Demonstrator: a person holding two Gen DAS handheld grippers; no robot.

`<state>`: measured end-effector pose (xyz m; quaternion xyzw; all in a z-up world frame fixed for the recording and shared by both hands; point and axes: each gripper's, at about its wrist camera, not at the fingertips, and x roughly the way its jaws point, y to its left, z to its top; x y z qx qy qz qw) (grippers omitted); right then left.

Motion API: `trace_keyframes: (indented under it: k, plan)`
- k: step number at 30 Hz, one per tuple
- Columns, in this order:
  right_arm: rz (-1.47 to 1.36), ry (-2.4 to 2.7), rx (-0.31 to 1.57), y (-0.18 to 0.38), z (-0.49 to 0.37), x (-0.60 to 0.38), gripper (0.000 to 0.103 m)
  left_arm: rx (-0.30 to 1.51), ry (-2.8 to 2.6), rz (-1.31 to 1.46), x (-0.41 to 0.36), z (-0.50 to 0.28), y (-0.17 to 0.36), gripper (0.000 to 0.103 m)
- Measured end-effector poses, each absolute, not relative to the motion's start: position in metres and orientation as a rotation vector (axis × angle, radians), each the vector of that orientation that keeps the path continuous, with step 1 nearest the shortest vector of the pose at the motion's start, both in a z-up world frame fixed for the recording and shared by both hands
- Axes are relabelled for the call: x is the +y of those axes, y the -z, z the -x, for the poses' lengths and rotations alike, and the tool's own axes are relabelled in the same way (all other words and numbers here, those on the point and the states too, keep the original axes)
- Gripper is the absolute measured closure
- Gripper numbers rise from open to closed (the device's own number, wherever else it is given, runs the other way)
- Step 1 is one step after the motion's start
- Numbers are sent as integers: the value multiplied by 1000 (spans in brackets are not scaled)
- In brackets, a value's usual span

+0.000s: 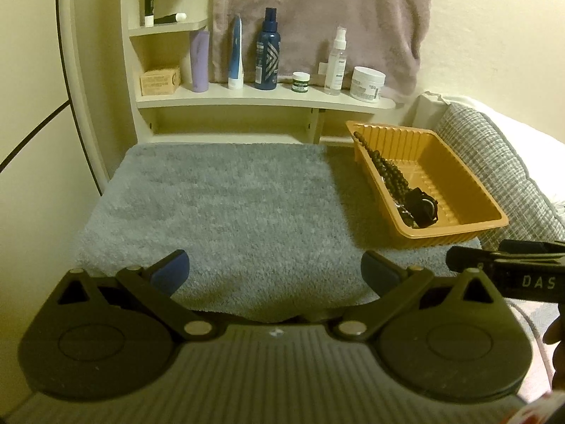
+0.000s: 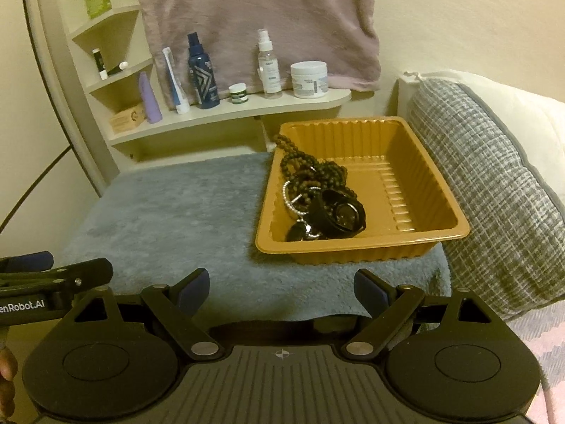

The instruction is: Organize jewelry

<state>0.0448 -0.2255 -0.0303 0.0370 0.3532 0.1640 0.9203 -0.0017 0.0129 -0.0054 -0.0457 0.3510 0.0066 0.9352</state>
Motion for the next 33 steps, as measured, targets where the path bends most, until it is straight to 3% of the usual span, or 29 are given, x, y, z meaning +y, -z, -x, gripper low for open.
trace_keyframes:
  k: [33]
  plan:
    - [-74,-342,719,29,-45,-224,15,712,-6,88,12,1,3,0]
